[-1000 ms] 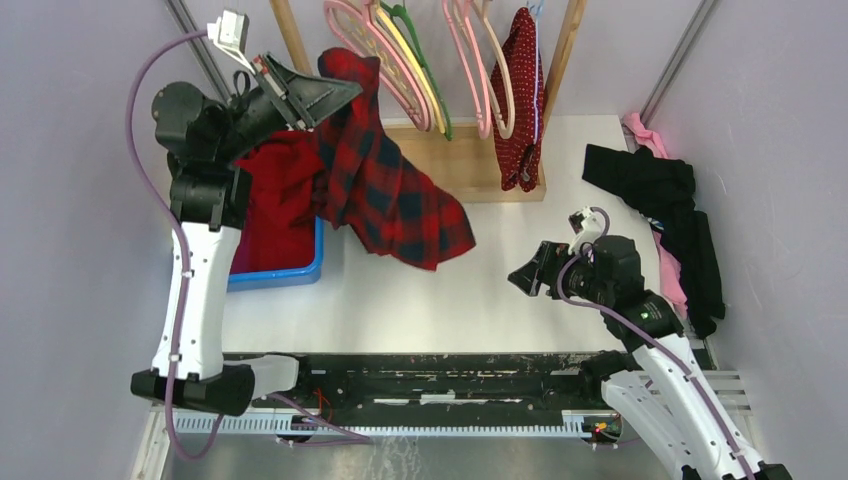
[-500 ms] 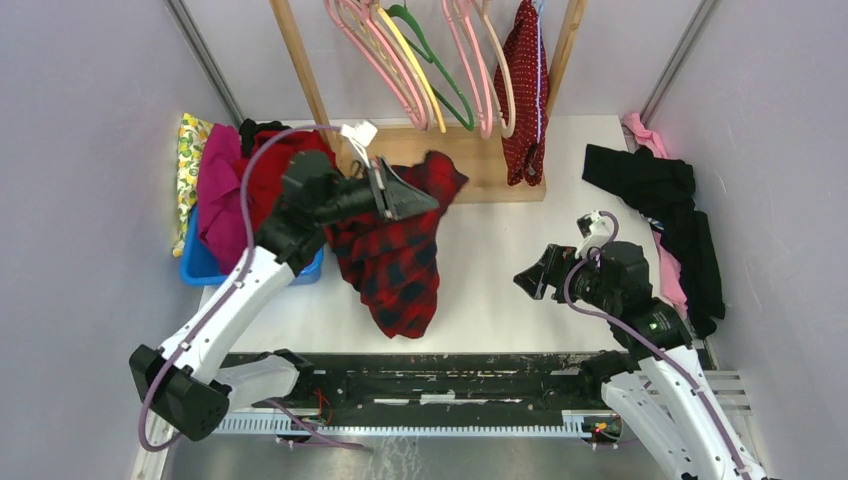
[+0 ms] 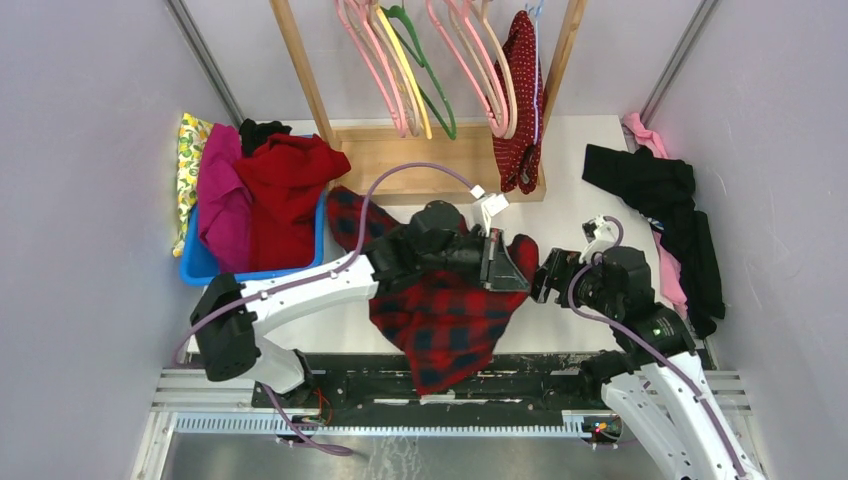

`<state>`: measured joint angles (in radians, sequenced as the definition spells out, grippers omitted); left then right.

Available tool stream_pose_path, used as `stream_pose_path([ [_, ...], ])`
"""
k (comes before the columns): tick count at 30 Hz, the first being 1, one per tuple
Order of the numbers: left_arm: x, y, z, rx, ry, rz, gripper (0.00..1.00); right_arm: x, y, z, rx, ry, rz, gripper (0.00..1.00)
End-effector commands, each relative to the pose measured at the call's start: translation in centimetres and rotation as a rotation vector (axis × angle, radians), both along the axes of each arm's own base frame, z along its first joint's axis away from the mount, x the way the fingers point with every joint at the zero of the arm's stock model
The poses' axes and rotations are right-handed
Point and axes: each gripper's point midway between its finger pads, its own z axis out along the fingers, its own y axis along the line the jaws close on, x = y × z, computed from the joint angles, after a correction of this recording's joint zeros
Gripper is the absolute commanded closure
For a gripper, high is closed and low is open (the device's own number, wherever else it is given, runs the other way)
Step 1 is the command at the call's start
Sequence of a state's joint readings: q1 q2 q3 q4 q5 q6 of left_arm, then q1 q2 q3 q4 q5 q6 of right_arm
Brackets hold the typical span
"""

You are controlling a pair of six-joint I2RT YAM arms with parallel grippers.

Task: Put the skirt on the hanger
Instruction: Place the skirt at the center of the board.

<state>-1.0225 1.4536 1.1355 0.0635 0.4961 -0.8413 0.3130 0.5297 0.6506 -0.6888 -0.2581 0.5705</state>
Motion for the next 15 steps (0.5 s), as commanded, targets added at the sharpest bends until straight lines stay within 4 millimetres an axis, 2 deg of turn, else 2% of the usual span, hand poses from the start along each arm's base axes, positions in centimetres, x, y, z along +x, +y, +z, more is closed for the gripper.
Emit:
stream_pose_path([
  [1, 1.1, -2.8, 6.6, -0.185, -0.209, 0.017, 0.95, 0.0, -1.2, 1.0, -0.034, -0.043, -0.053, 0.11],
  [4, 3.5, -2.4, 4.1, -0.055, -0.265, 0.119, 0.93, -0.2, -1.4, 1.1, -0.037, -0.044, -0.053, 0.11],
  [5, 4.1, -1.9, 3.4, -0.016, -0.280, 0.153, 0.89, -0.2, -1.3, 1.2, -0.031, -0.043, -0.051, 0.11],
  [8, 5.6, 0.0, 1.9, 0.092, -0.307, 0.251, 0.65, 0.0, -0.9, 1.3, -0.012, -0.042, -0.045, 0.11],
  [12, 6.4, 2.7, 1.5, 0.185, -0.343, 0.336, 0.44, 0.3, -0.7, 1.4, -0.006, -0.040, -0.041, 0.10],
  [15, 6.9, 5.0, 1.4, 0.250, -0.353, 0.406, 0.41, 0.7, -0.5, 1.6, -0.002, -0.039, -0.041, 0.10],
])
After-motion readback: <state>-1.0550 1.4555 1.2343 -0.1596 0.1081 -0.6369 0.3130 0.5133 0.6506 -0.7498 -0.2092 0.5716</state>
